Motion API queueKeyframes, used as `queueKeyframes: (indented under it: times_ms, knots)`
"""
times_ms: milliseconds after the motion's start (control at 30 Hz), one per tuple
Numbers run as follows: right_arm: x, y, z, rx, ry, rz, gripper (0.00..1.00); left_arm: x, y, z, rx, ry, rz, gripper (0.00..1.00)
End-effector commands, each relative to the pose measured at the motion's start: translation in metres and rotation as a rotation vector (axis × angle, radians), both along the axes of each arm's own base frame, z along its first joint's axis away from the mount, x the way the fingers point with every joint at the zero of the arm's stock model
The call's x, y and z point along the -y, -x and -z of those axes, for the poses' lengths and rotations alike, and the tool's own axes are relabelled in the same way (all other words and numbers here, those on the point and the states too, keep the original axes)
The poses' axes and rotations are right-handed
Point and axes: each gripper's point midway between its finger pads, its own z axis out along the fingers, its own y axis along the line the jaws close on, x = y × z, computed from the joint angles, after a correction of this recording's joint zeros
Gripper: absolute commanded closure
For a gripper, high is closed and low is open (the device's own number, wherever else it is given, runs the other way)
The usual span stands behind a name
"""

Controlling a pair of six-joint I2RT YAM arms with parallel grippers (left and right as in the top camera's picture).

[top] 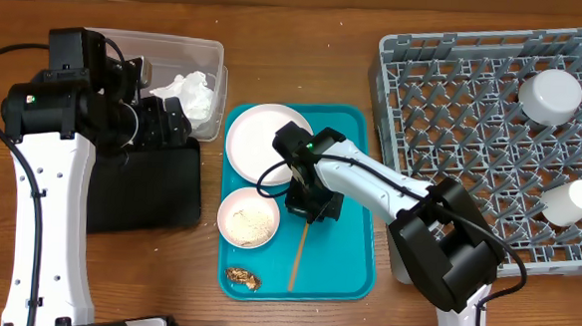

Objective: Sort waste into correct bins and load items into the dishwasher

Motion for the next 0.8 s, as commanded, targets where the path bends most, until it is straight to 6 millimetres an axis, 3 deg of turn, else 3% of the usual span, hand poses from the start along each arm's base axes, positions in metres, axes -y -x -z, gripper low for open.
queueKeyframes:
  times_ms: [0, 100, 233, 300, 367, 533, 567, 667, 767]
  knots:
    - [0.014, -0.007, 0.011, 0.002, 0.041, -0.045, 0.96, -0.001, 0.000, 0.000, -0.002, -0.005, -0.002, 0.12]
    - [0.020, -0.015, 0.004, 0.017, 0.017, -0.110, 0.96, -0.001, 0.000, 0.000, -0.002, -0.005, -0.002, 0.12]
    - [0.036, -0.033, -0.030, 0.063, 0.000, -0.137, 0.96, -0.001, 0.000, 0.000, -0.002, -0.005, -0.002, 0.12]
    - [0.044, -0.046, -0.057, 0.117, -0.036, -0.167, 0.96, -0.001, 0.000, 0.000, -0.002, -0.005, -0.002, 0.12]
    - [0.068, -0.060, -0.116, 0.221, -0.086, -0.291, 0.96, -0.001, -0.001, 0.000, -0.001, -0.005, -0.002, 0.13]
    - [0.112, -0.065, -0.183, 0.339, -0.099, -0.405, 0.96, -0.001, 0.000, 0.000, -0.003, 0.001, -0.007, 0.13]
    - [0.130, -0.066, -0.197, 0.368, -0.083, -0.417, 0.96, 0.000, 0.000, 0.001, -0.009, 0.005, -0.015, 0.14]
    - [0.173, -0.068, -0.201, 0.363, 0.027, -0.384, 0.96, 0.006, 0.002, 0.005, -0.028, 0.015, -0.021, 0.14]
    - [0.196, -0.068, -0.192, 0.328, 0.058, -0.373, 0.96, 0.017, 0.004, 0.010, -0.047, 0.024, -0.005, 0.15]
